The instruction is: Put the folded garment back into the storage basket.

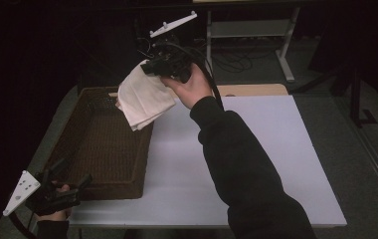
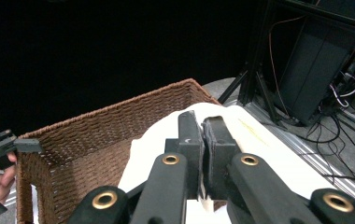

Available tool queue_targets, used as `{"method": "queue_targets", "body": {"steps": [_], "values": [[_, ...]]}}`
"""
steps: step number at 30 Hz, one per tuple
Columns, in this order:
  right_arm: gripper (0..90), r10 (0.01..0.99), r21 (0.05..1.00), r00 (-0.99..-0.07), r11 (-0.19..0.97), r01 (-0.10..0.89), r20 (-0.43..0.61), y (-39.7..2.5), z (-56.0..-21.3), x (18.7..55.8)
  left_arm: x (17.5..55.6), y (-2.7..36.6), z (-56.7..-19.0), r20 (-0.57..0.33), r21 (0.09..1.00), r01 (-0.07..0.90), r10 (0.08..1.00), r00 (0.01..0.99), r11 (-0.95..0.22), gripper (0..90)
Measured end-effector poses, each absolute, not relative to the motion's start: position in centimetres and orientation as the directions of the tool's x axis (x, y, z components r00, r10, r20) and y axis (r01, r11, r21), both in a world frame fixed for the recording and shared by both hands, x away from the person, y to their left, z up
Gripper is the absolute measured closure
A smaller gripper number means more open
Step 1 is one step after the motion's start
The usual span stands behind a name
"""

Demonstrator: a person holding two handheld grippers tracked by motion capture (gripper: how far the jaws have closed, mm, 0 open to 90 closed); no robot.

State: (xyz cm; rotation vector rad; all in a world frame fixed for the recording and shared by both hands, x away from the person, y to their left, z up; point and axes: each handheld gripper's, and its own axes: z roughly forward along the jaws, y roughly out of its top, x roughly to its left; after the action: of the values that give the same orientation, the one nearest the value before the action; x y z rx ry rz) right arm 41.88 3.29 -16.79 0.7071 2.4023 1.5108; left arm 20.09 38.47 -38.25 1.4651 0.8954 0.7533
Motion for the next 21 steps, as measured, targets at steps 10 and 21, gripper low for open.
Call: {"method": "queue_targets", "body": {"steps": [10,21], "values": [[85.6,0.475,0.889,-0.878,0.372,0.267,0.065,6.0,-16.7,42.0,20.1,38.5,-38.2,-0.047,0.995,0.101,0.869,0.493,-0.003,0.0],[85.6,0.462,0.888,-0.884,0.373,0.27,0.074,8.5,-17.2,42.4,20.0,38.5,-38.2,-0.047,0.995,0.1,0.869,0.492,-0.003,0.0]]}}
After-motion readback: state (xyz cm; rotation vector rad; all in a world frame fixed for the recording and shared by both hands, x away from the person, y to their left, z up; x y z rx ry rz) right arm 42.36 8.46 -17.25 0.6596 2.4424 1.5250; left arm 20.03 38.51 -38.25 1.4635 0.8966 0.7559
